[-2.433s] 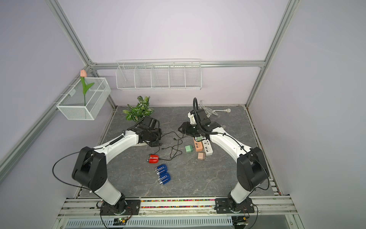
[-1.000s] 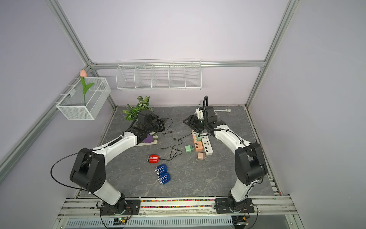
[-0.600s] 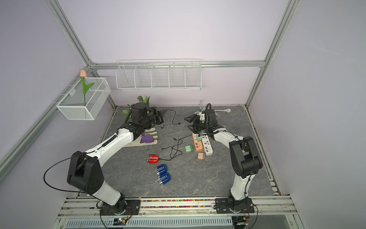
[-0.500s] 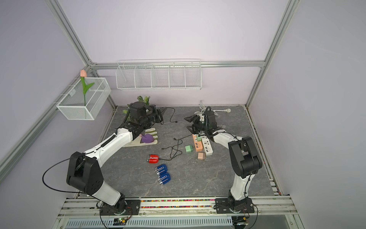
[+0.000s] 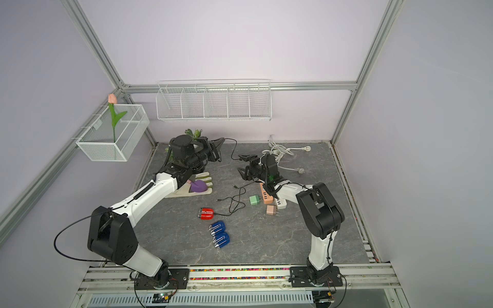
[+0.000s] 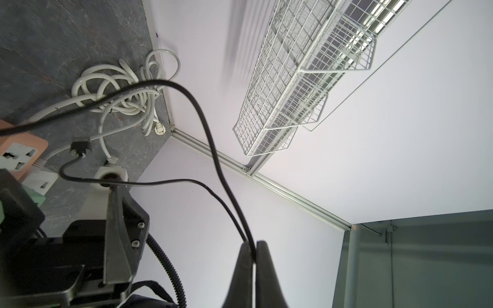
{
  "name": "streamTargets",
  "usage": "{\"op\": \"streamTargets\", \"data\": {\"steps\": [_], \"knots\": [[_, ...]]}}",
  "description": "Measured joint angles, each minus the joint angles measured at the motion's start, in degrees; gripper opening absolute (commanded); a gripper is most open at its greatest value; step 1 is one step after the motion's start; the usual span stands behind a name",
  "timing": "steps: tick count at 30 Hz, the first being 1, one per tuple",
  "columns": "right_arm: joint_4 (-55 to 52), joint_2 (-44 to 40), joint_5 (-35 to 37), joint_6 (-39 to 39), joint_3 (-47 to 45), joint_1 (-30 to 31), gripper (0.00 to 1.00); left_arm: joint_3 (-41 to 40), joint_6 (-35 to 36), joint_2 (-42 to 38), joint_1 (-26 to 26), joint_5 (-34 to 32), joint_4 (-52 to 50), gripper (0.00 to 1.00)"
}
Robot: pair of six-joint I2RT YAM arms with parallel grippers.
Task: Charge the electric shaver
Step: Pick up the charging cable from the center of the board.
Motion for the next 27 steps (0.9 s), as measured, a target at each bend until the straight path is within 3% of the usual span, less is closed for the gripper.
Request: {"op": "streamTargets", "data": {"steps": [2,4,12,15,18,23,27], "knots": [[1.4,1.8,1.5,1.0,1.0,0.0,0.53,-0.1,-0.1,-0.7,0.0,0.0,0.1,0.0],[2.8,3.7,2.7,1.9,2.5,0.0,0.51,-0.3,-0.3,-1.7,0.0,0.0,0.1,0.0],[6.0,6.9,4.5,3.5,5.4,0.9,0.63,-2.1,-1.1,-4.6,0.0,-0.1,1.3,0.0],[7.2,6.9,4.7,3.7,5.4,1.9,0.62,-2.4,-1.2,-4.6,0.0,-0.1,1.4,0.0],[8.3,6.9,5.0,3.8,5.2,2.9,0.51,-2.4,-1.2,-4.6,0.0,-0.1,1.4,0.0],[9.9,6.9,6.4,4.3,5.0,3.4,0.24,-2.8,-1.3,-4.7,0.0,-0.1,1.4,0.0],[11.2,6.9,7.7,4.3,4.8,3.2,0.15,-3.5,-1.3,-5.1,0.0,-0.1,1.2,0.0]]}}
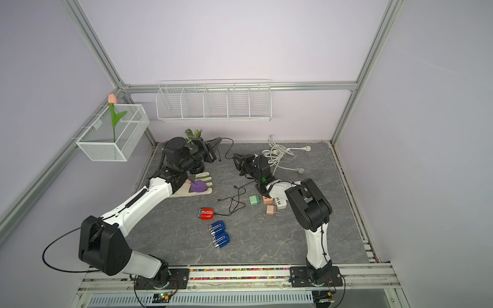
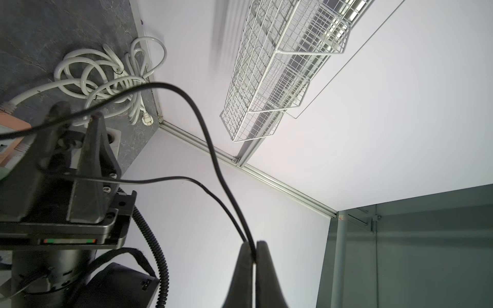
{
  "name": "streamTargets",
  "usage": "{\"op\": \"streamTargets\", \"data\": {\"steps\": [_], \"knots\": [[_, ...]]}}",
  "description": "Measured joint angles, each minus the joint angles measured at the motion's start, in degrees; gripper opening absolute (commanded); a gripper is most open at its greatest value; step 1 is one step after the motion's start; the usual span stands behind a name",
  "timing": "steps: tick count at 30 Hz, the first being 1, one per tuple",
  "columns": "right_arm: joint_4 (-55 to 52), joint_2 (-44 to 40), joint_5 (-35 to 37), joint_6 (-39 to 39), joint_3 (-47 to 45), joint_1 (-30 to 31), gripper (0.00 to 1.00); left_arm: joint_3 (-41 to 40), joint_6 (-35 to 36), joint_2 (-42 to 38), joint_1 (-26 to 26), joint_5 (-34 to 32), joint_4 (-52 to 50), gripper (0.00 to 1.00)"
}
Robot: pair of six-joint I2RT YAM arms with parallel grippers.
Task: Charge the electric shaver
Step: Pick up the charging cable from the center of the board.
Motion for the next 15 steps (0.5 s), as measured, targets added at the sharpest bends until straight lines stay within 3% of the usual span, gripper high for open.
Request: {"op": "streamTargets", "data": {"steps": [7,9,13,15], "knots": [[0.7,-0.2,0.8,0.0,-1.5,-1.0,0.13,-2.4,0.0,-2.4,0.0,-0.5,-0.8,0.01],[0.4,-1.1,0.8,0.0,-2.5,-1.4,0.13,-3.4,0.2,-3.5,0.0,-1.0,-2.0,0.19],[-2.3,-5.6,0.2,-0.3,-5.2,-2.4,0.12,-5.8,2.2,-7.3,0.0,-2.4,-7.9,0.73],[-5.0,-8.6,-0.5,-1.1,-5.9,-3.1,0.12,-5.8,4.1,-8.7,0.0,-2.6,-12.3,0.79]]}}
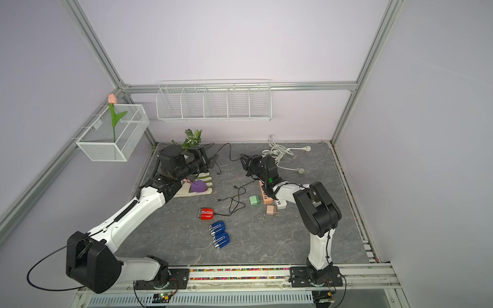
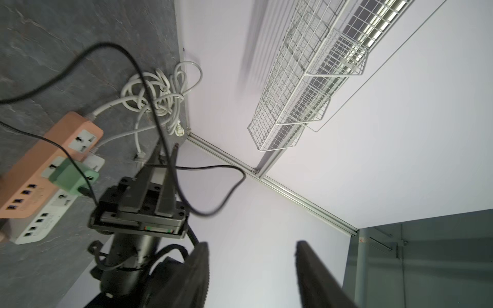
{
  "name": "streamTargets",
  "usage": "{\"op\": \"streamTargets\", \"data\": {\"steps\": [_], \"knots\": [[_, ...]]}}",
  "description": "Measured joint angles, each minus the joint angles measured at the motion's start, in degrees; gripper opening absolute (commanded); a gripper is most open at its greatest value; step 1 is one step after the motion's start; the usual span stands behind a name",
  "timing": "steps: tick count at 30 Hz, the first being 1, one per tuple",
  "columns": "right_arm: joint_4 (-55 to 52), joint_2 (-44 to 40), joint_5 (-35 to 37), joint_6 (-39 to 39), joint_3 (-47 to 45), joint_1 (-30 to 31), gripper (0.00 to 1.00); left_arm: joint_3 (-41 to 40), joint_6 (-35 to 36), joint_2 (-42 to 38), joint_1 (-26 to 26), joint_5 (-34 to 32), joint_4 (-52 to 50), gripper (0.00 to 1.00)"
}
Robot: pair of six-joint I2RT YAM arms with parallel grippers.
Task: Charge the electric shaver
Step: Pick up the charging cable from the center of the board.
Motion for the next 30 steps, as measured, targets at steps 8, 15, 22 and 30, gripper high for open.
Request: {"op": "streamTargets", "data": {"steps": [8,15,22,30], "knots": [[-19.6,-9.7,-5.0,-5.1,3.5,-1.2,0.14,2.6,8.3,0.7,-4.3,-0.1,-9.6,0.78],[-34.7,-9.9,-7.0,-6.5,7.7,-1.1,0.14,3.6,9.9,8.5,-10.6,1.0,-5.4,0.69],[-42.3,-10.1,-7.6,-6.5,9.0,-1.1,0.14,3.7,12.3,13.6,-11.0,0.2,-0.7,0.46],[-45.1,-11.3,-7.8,-6.3,9.2,-1.1,0.14,4.6,14.0,16.8,-11.1,-0.2,3.6,0.1]]}}
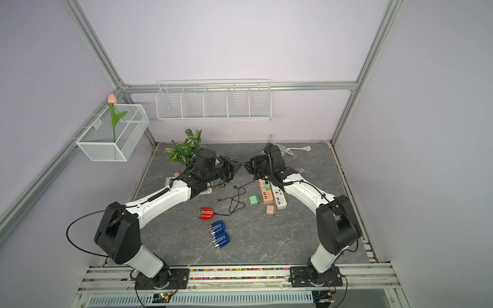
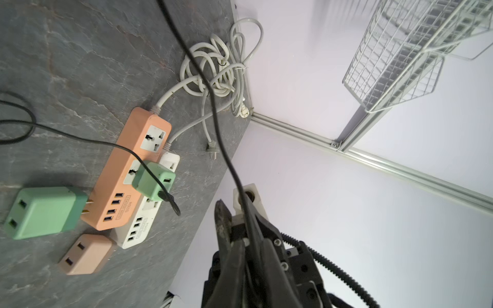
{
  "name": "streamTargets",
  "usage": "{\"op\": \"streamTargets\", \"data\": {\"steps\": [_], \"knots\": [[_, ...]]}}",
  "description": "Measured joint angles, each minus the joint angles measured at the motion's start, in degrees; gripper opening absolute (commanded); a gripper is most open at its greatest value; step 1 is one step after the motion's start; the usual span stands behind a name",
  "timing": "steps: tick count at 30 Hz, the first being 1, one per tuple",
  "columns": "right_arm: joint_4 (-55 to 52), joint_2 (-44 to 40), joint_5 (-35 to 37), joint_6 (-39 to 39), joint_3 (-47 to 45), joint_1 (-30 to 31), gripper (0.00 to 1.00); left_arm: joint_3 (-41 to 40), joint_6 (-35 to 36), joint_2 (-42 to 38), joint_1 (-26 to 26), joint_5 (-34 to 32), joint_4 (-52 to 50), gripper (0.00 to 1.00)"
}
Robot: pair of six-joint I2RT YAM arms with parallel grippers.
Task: Charge the electric shaver
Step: Pick up the charging cable from the center of the board.
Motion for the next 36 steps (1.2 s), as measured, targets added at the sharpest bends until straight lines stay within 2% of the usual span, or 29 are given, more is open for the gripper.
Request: {"op": "streamTargets", "data": {"steps": [7,9,10,14,16,18,23,26,29,34,36], "knots": [[0.0,-0.2,-0.1,0.5,0.2,0.0,0.14,1.5,1.7,0.7,0.0,0.4,-1.6,0.12],[0.0,-0.2,-0.2,0.6,0.5,0.0,0.16,2.1,2.2,0.7,0.0,0.4,-2.1,0.05],[0.0,-0.2,-0.2,0.7,0.7,0.0,0.21,2.3,2.4,0.8,0.0,0.4,-2.4,0.0],[0.3,-0.3,-0.7,0.2,1.1,-0.4,0.53,3.0,3.0,1.2,0.3,1.4,-2.6,0.0],[1.1,-0.3,-1.7,-2.1,1.1,-0.9,0.65,3.5,2.7,1.2,0.6,2.2,-3.4,0.0],[3.7,-0.3,-4.0,-5.2,0.9,-2.3,0.69,4.3,2.0,1.2,1.3,3.3,-4.4,0.0],[24.9,-0.2,-10.0,-7.4,-6.5,-6.5,0.7,4.6,-2.1,0.5,5.1,6.4,-4.8,0.0],[37.6,1.9,-11.8,-5.3,-11.6,-6.4,0.7,4.6,-5.2,0.4,6.8,8.5,-4.9,0.0],[46.7,6.2,-13.1,-3.1,-12.0,-5.6,0.69,4.3,-8.1,0.4,7.1,10.0,-3.7,0.0],[53.9,8.3,-14.5,-1.0,-12.0,-5.0,0.57,4.2,-10.6,0.4,7.1,11.3,-2.5,0.0],[56.5,8.3,-14.8,-0.3,-12.0,-4.9,0.47,4.2,-11.1,0.4,7.1,11.6,-2.1,0.0]]}}
